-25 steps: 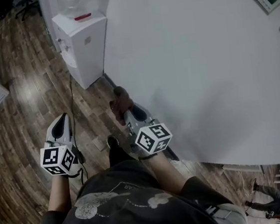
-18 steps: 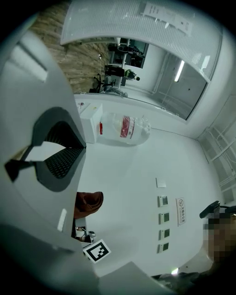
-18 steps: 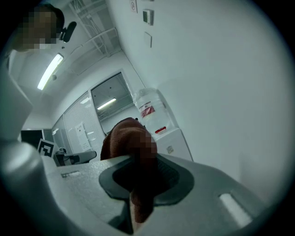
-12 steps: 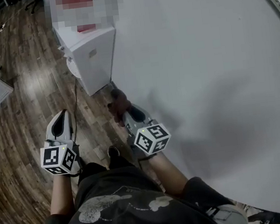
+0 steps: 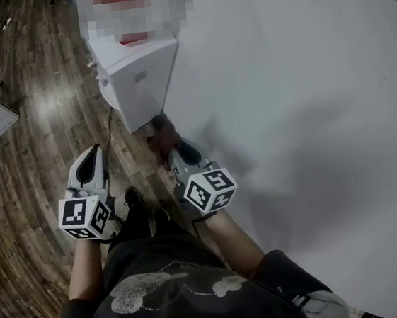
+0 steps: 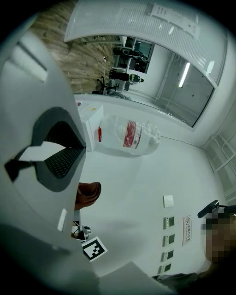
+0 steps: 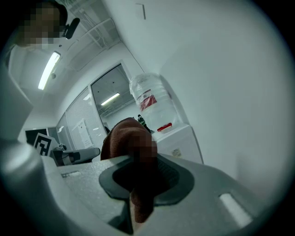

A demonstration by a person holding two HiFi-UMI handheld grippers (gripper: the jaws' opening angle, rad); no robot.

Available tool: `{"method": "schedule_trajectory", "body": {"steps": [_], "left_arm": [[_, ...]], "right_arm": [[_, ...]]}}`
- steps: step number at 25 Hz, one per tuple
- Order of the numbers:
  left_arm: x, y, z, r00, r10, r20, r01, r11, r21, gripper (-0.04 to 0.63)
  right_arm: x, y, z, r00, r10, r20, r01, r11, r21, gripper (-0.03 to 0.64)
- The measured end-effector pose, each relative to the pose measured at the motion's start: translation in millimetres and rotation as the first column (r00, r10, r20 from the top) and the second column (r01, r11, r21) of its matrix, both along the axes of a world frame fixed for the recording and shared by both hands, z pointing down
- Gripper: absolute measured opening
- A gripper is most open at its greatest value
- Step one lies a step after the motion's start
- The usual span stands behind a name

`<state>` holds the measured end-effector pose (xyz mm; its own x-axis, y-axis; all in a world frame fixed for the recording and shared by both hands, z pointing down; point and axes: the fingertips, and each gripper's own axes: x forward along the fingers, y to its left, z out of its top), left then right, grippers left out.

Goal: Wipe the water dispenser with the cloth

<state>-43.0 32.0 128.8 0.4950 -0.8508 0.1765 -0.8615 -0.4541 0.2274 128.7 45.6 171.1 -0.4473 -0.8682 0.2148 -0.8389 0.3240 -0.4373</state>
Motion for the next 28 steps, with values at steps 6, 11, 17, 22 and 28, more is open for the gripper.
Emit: {"method": "schedule_trajectory", "body": {"steps": [6,11,17,22,28], "left_arm": [[-6.8,-49.9,18.3,0.998,0.055,-0.017,-0.055,0.998,-0.013,0.02],[-10.9,-92.1,35.2,0.994,0.106,-0.034,-0.107,0.994,-0.021,0.02],[-14.7,-135.5,47.7,0.988,0.152,-0.034,-0.153,0.988,-0.029,0.018],[-14.6,-160.4,65.7,0.989,0.147,-0.012,-0.147,0.987,-0.059,0.019],[-13.2,-193.1,87.8,0.997,0.071,0.009,-0.07,0.992,-0.101,0.018]], "right_arm": [[-13.0,-51.3,2.9,0.998,0.057,-0.017,-0.057,0.998,0.012,0.061],[-41.4,-99.8,21.8,0.998,0.044,-0.049,-0.044,0.999,-0.014,0.061],[-67.4,-133.8,41.0,0.995,0.032,-0.093,-0.036,0.999,-0.04,0.061],[-77.2,-168.2,65.9,0.994,0.002,-0.105,-0.008,0.998,-0.061,0.061],[-106.4,-214.1,103.9,0.983,-0.142,-0.115,0.134,0.988,-0.071,0.061]]}}
